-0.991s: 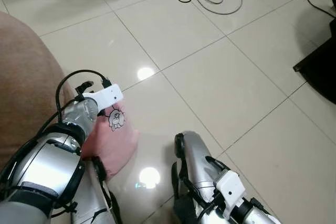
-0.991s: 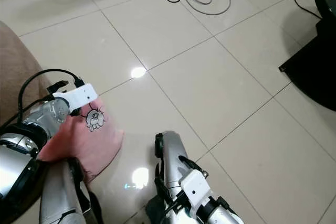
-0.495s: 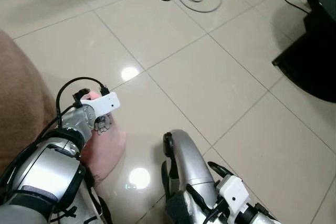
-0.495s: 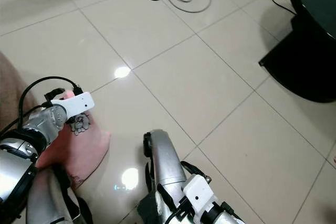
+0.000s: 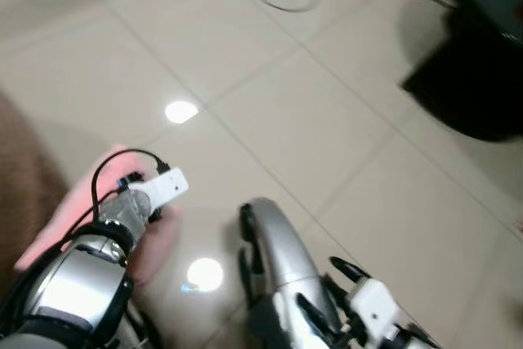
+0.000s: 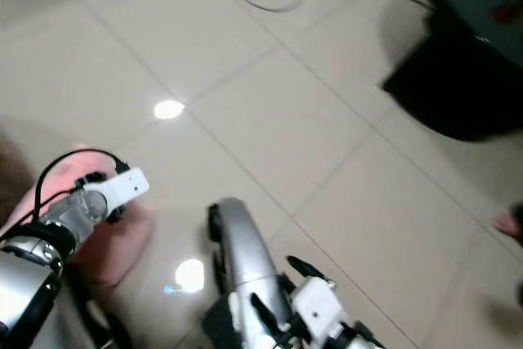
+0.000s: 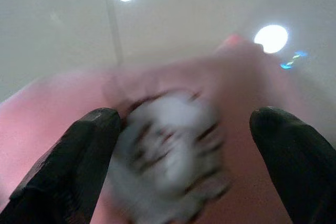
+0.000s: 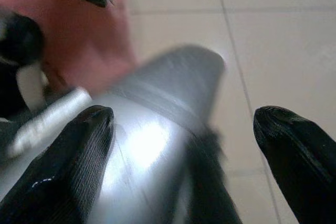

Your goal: Move the pillow to the sofa from floor

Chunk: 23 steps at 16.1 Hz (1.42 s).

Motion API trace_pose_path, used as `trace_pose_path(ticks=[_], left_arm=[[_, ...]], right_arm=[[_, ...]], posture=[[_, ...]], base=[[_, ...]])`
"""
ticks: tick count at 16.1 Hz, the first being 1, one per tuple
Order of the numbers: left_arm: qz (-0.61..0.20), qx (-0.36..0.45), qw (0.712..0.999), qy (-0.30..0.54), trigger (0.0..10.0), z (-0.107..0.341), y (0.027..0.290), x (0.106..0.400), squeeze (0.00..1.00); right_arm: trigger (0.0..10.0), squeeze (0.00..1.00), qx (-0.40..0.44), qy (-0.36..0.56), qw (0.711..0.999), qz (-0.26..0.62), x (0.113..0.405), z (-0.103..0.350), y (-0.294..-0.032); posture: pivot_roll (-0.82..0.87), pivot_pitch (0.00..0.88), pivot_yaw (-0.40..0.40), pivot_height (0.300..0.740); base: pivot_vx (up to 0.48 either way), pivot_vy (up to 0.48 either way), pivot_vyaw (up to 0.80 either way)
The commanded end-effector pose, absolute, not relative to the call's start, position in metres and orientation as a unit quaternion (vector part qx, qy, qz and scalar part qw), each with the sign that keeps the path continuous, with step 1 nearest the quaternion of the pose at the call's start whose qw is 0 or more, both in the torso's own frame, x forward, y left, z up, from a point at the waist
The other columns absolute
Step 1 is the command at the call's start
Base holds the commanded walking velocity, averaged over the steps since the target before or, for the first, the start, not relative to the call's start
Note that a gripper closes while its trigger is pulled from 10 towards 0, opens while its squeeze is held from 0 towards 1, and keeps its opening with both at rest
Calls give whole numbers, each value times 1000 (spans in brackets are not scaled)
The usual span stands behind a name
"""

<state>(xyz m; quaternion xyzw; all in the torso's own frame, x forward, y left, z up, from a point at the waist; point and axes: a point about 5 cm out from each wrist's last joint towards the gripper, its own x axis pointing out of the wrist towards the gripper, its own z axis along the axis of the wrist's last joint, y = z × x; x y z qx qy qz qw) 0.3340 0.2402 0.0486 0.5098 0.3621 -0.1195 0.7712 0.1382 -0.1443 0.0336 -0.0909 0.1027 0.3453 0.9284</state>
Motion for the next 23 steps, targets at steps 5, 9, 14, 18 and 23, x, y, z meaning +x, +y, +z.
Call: trace_pose_path(ticks=[5, 9, 14, 18, 23], left_arm=[[-118, 513, 770, 360, 10000, 66, 251, 342, 0], [-82, 535, 775, 325, 10000, 105, 271, 359, 0], [5, 513, 806, 294, 10000, 134, 305, 360, 0], [130, 497, 814, 270, 10000, 166, 361, 342, 0], [207, 530, 746, 345, 10000, 165, 429, 284, 0]], right_arm=[[10000, 0, -97, 164, 918, 349, 114, 28, -164], [10000, 0, -81, 163, 919, 351, 113, 25, -160], [10000, 0, -70, 158, 921, 348, 122, 20, -155], [10000, 0, -64, 154, 919, 356, 132, 16, -151], [10000, 0, -63, 150, 914, 371, 140, 14, -151]], posture=[[-411, 380, -296, 536], [-353, 377, -259, 536], [-295, 348, -223, 536], [-238, 334, -213, 536], [-186, 336, -218, 536]], base=[[0, 0, 0], [0, 0, 0], [0, 0, 0], [0, 0, 0], [0, 0, 0]])
